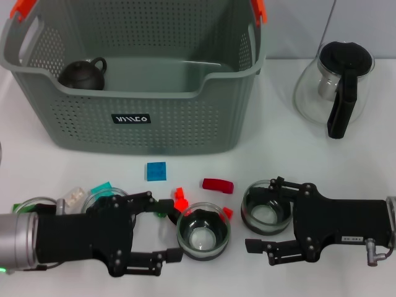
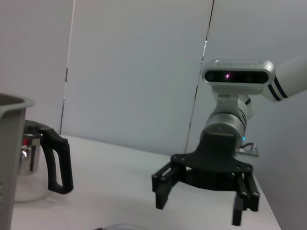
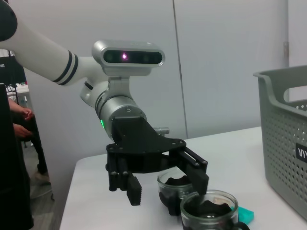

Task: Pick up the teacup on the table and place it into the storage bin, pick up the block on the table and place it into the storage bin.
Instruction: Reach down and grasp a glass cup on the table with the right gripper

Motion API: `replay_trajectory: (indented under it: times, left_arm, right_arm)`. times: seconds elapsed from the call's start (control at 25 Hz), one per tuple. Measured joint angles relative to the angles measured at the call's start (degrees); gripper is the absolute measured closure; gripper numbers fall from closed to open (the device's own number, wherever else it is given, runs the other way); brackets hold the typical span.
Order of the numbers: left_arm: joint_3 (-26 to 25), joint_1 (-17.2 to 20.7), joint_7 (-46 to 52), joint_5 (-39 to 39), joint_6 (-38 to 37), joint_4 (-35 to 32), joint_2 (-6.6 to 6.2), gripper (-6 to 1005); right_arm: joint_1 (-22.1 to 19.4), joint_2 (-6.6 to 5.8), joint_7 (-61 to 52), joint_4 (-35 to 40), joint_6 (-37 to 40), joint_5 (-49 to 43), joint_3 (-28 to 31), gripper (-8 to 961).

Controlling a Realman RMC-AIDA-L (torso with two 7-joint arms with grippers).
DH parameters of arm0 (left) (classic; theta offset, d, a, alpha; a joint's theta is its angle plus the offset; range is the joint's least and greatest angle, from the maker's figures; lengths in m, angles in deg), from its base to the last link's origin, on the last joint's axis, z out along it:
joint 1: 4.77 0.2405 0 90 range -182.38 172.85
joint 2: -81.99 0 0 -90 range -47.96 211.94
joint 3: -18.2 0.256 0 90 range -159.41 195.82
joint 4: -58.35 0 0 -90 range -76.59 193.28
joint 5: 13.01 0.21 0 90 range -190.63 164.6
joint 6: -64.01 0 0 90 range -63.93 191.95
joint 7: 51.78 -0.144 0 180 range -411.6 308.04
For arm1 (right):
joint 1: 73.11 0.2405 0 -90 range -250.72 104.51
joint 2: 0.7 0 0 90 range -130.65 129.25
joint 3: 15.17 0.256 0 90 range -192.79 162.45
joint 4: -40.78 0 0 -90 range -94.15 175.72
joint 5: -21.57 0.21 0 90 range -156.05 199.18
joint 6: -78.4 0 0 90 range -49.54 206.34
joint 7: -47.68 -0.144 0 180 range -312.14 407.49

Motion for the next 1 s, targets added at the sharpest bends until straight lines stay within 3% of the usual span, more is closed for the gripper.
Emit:
replay_trajectory:
  times: [1.0]
  left_arm:
    - [-2.0, -0.4, -0.2, 2.4, 0.2, -0.4, -0.39, 176]
  right_arm:
    - [-1.8, -0.13, -3.1, 0.0, -1.6, -0.5, 0.8, 31]
